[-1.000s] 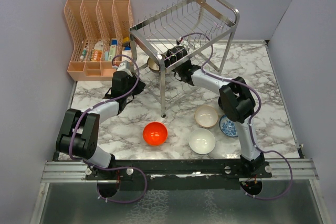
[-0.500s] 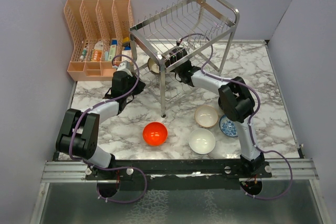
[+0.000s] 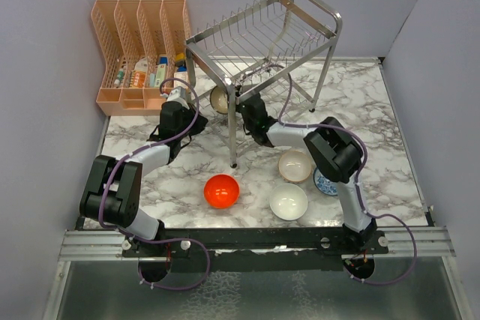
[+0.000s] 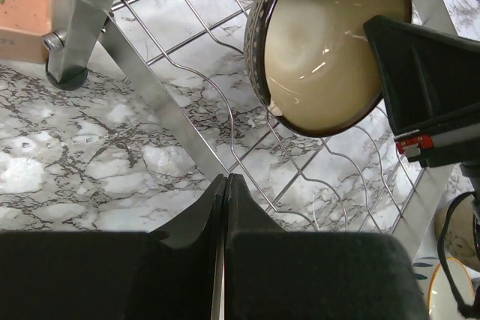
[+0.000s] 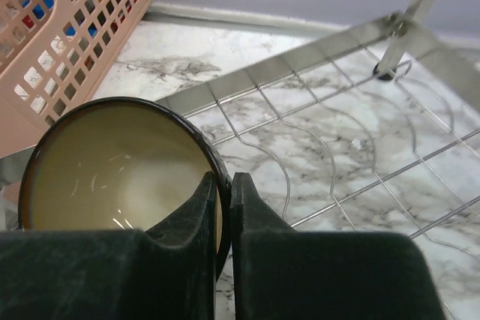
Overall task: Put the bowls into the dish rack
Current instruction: Adjust the bowl in the dish rack.
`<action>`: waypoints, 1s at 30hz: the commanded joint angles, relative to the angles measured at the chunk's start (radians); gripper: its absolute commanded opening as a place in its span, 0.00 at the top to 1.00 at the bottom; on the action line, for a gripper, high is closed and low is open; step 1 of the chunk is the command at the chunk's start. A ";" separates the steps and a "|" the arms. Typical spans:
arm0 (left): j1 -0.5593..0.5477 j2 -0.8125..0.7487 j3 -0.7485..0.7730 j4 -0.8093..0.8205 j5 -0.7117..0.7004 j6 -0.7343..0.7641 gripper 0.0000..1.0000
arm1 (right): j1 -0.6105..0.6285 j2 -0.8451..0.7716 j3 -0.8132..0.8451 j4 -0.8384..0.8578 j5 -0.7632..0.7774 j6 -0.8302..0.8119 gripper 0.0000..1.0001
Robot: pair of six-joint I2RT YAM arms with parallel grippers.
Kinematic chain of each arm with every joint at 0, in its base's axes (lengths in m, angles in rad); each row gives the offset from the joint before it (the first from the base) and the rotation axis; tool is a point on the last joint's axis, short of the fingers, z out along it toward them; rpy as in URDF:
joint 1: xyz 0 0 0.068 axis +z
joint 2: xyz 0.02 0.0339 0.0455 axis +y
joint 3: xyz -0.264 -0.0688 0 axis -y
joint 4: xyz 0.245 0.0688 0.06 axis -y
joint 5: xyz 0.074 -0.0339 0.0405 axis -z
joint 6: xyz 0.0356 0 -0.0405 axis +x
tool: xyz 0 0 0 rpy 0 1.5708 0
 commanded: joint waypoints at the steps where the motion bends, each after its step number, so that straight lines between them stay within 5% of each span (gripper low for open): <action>1: -0.004 0.004 0.008 0.033 -0.004 0.013 1.00 | 0.060 -0.019 -0.008 0.427 0.177 -0.397 0.99; 8: -0.004 0.008 0.012 0.030 -0.002 0.017 1.00 | 0.122 0.138 0.079 0.807 0.223 -0.865 0.99; 16: -0.005 0.009 0.017 0.025 -0.006 0.021 1.00 | 0.138 0.211 0.104 0.980 0.180 -1.137 0.99; 30: -0.005 -0.014 0.012 0.015 -0.006 0.024 1.00 | 0.138 0.178 0.000 0.864 -0.089 -1.275 0.99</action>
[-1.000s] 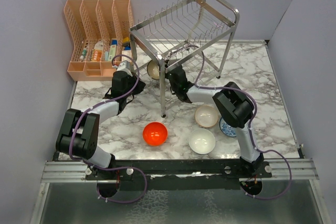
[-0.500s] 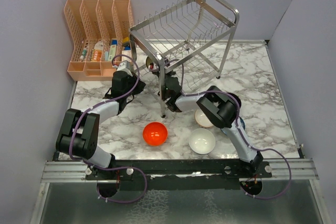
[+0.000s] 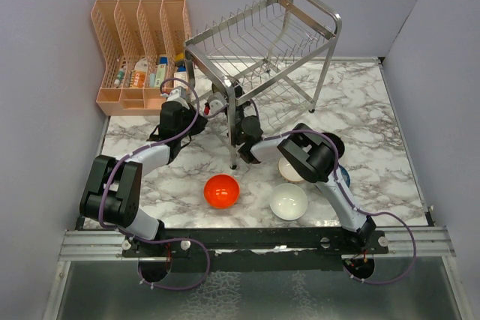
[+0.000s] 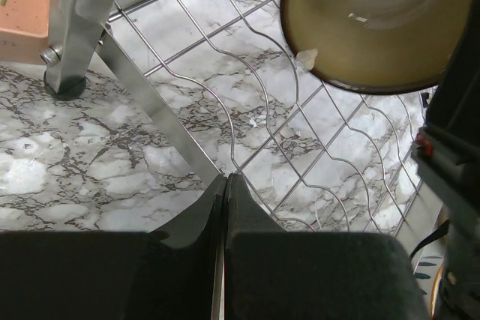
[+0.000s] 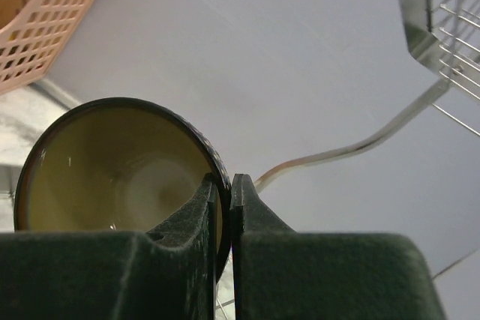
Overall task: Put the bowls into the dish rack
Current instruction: Adjust the bowl in the dish rack.
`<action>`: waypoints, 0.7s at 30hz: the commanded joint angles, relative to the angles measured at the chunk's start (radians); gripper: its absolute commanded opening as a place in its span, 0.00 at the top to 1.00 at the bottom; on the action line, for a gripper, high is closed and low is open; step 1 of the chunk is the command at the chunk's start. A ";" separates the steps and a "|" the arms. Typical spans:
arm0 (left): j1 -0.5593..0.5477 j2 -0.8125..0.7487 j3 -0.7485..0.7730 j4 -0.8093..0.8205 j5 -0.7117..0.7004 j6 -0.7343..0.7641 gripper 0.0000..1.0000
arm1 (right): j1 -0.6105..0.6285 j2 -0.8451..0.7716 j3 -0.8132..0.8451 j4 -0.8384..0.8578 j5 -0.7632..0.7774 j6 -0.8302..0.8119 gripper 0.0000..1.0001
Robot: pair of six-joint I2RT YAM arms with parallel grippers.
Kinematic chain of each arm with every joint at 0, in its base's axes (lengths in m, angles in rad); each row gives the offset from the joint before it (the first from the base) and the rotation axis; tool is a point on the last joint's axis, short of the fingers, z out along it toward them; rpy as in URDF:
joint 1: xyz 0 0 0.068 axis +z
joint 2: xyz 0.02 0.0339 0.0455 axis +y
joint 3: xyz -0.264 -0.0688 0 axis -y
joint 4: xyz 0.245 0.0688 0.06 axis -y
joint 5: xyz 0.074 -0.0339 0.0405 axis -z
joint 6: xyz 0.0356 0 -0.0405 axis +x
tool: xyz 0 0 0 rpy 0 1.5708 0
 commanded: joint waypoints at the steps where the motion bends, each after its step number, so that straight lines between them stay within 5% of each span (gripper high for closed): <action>1: -0.004 -0.015 0.013 0.013 -0.006 0.015 1.00 | 0.017 -0.046 -0.043 0.015 -0.170 -0.049 0.99; 8: -0.004 -0.021 0.017 0.007 -0.003 0.014 1.00 | -0.003 -0.101 -0.018 -0.176 -0.206 0.077 0.99; 21: -0.005 -0.014 0.023 0.003 0.007 0.016 1.00 | -0.004 -0.067 0.012 -0.272 -0.271 -0.080 0.99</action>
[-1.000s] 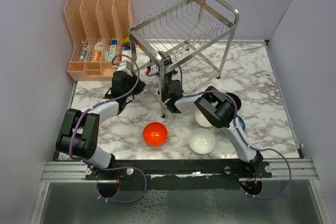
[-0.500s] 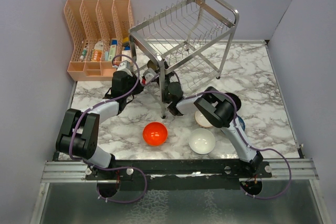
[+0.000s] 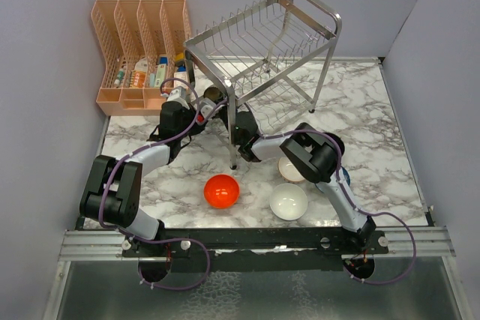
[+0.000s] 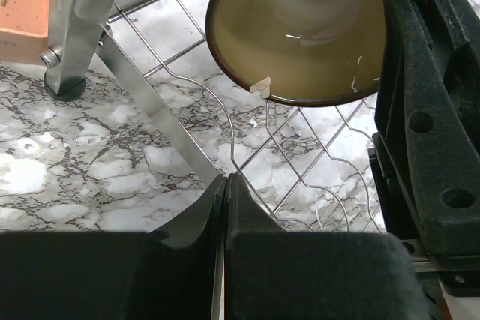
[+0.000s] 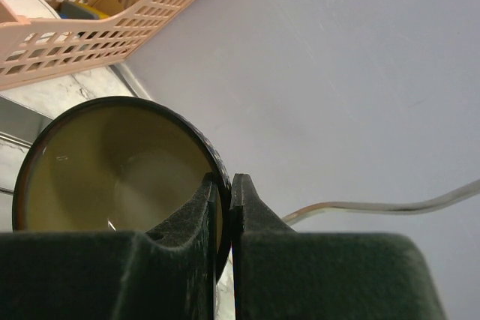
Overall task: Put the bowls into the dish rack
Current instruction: Adjust the bowl in the dish rack.
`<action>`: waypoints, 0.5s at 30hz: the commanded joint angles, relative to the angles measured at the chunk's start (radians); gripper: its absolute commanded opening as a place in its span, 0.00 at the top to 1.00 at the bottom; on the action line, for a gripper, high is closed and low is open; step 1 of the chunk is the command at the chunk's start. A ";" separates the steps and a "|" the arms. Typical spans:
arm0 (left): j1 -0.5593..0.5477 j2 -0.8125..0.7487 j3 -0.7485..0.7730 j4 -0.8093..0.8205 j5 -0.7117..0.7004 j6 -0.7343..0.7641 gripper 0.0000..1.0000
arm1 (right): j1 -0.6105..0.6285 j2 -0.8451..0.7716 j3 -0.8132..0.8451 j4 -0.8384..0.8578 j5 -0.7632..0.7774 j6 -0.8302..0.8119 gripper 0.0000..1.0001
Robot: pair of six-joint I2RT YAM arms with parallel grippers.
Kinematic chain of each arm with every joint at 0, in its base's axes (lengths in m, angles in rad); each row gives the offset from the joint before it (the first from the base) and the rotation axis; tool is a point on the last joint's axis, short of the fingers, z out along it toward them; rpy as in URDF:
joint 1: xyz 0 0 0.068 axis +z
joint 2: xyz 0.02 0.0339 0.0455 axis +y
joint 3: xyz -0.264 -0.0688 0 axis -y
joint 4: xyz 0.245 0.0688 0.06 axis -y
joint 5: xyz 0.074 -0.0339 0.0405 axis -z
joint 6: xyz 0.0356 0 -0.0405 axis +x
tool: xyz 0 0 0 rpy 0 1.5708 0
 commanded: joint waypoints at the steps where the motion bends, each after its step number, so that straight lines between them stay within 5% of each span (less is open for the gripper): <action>1: -0.005 -0.013 0.025 0.005 0.006 0.011 1.00 | 0.001 -0.040 0.025 -0.027 -0.071 -0.074 0.99; 15: -0.003 0.004 0.028 0.012 0.005 0.013 1.00 | 0.008 -0.043 0.022 -0.028 -0.106 -0.112 0.97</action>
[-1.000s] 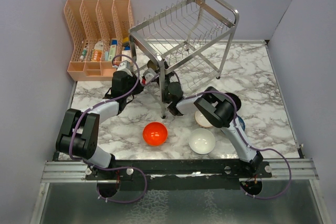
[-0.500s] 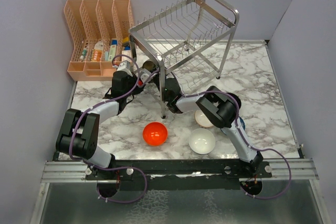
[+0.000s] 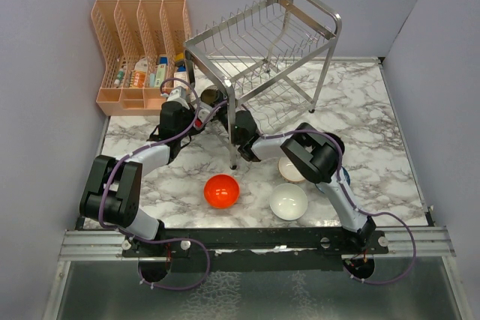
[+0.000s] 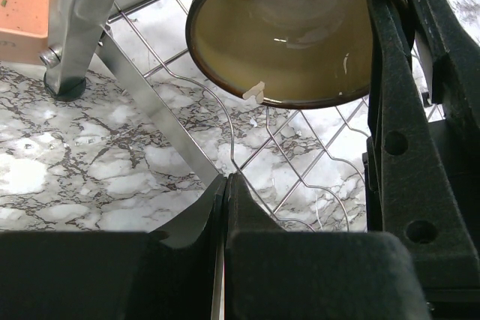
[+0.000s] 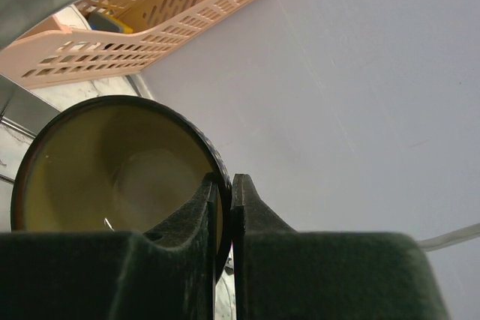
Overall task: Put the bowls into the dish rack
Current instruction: Adjust the bowl in the dish rack.
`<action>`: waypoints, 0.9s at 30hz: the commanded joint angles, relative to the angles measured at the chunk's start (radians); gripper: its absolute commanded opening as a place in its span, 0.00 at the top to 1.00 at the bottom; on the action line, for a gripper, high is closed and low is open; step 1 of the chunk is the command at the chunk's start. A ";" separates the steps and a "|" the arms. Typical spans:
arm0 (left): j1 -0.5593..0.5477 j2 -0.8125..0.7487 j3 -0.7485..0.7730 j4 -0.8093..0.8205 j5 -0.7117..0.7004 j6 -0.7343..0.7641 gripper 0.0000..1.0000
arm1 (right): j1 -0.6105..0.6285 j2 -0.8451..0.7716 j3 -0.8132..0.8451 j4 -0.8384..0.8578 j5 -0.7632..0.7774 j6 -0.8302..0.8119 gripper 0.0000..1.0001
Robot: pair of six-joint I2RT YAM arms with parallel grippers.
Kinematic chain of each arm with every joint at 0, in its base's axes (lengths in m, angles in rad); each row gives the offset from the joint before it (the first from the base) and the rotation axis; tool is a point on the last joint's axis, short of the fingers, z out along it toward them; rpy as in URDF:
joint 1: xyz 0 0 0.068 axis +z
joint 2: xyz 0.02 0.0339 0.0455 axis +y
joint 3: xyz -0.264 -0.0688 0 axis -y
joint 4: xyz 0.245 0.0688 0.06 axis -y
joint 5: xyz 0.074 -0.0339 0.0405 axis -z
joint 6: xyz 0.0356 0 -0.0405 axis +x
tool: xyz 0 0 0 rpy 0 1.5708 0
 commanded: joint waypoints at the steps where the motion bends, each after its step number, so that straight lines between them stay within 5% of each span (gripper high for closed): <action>1: -0.003 0.004 0.026 0.014 0.005 0.013 1.00 | 0.007 -0.019 0.042 0.048 0.017 -0.038 0.99; 13: -0.003 -0.005 0.026 0.011 0.006 0.012 1.00 | 0.005 0.025 0.199 0.170 0.155 -0.081 0.99; 27: -0.003 -0.015 0.021 0.010 0.006 0.013 1.00 | -0.009 -0.031 0.100 0.081 0.167 -0.077 0.99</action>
